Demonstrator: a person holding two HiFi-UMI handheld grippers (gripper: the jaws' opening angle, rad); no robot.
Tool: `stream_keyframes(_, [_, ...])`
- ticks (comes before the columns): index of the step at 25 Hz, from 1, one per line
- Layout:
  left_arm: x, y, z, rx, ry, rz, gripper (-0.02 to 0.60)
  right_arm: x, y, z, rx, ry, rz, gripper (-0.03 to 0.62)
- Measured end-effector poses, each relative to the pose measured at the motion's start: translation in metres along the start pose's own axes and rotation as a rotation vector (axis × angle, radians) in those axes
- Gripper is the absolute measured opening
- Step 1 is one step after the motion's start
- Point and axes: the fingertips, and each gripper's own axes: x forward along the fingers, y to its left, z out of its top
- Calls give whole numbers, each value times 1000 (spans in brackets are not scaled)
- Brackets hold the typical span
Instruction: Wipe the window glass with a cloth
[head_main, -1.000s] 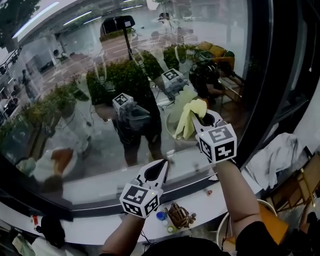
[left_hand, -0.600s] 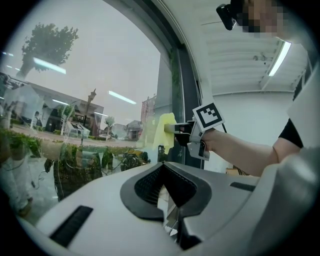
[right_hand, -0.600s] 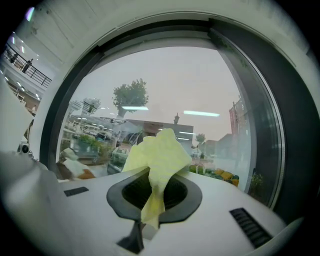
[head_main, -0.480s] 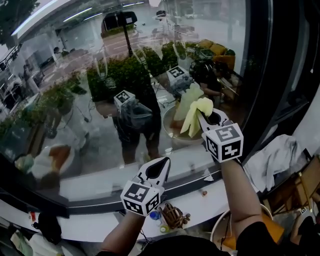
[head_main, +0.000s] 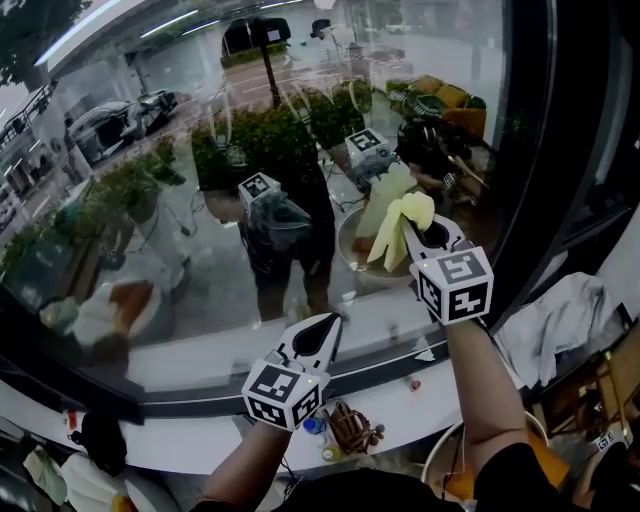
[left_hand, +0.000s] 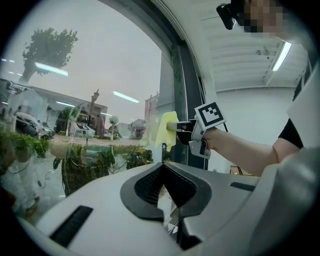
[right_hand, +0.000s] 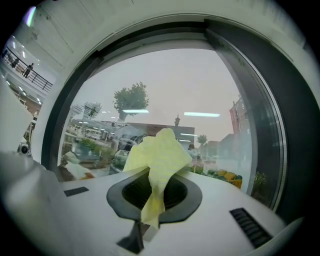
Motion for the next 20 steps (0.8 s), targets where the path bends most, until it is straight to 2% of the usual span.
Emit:
stream_keyframes(10, [-26,4,1,0,6,77,8,-2,-1,0,18,-25,-4,43])
stream_keyframes(20, [-79,25,-8,-20,8,206,8,-6,7,-13,48,-29,-6,43])
